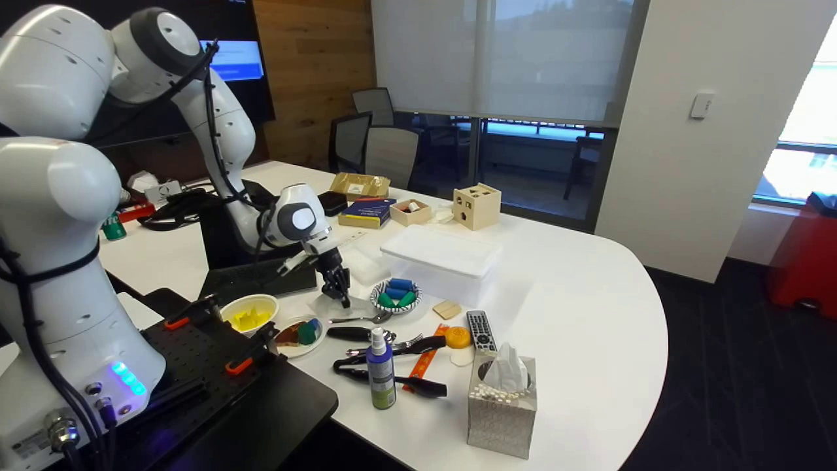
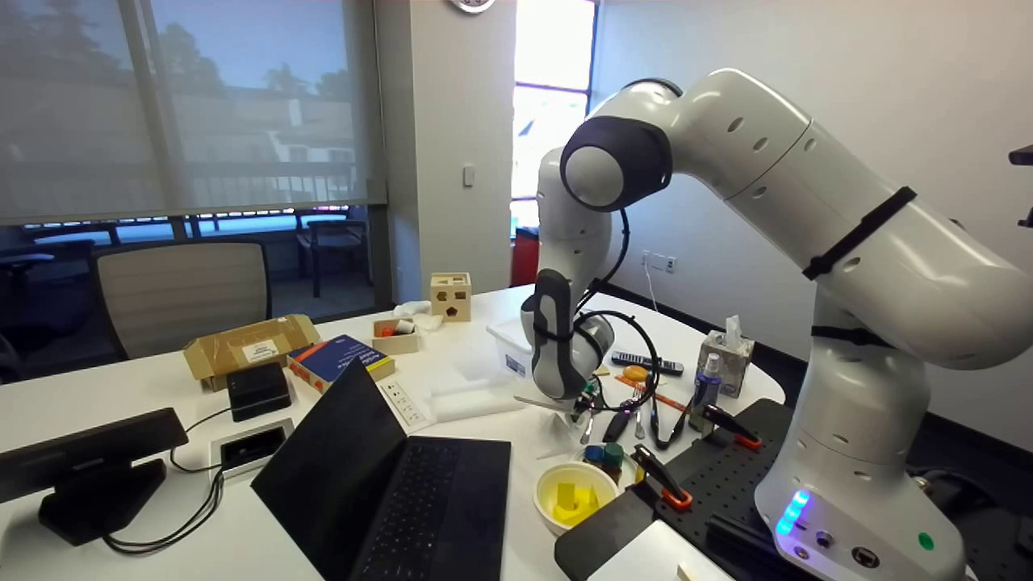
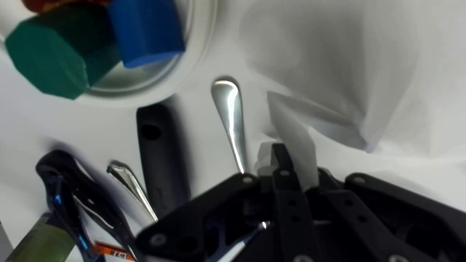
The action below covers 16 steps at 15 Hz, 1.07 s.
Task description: Take the tissue paper out of the dispenser and wipe the table with it
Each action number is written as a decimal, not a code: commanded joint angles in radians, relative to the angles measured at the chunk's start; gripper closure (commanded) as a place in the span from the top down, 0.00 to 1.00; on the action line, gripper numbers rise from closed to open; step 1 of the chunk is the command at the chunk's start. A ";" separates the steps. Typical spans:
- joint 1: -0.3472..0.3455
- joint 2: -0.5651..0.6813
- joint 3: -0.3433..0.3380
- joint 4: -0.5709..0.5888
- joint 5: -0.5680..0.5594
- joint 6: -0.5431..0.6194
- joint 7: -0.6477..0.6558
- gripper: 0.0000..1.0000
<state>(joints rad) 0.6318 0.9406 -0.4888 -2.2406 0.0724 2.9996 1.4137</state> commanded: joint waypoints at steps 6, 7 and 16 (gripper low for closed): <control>0.084 0.005 0.029 0.037 0.011 -0.005 -0.021 0.00; 0.087 0.012 0.023 0.053 0.010 -0.003 -0.022 0.00; 0.039 0.086 -0.080 0.174 0.006 -0.014 -0.022 0.00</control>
<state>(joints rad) 0.6984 0.9918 -0.5384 -2.1056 0.0724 2.9996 1.4137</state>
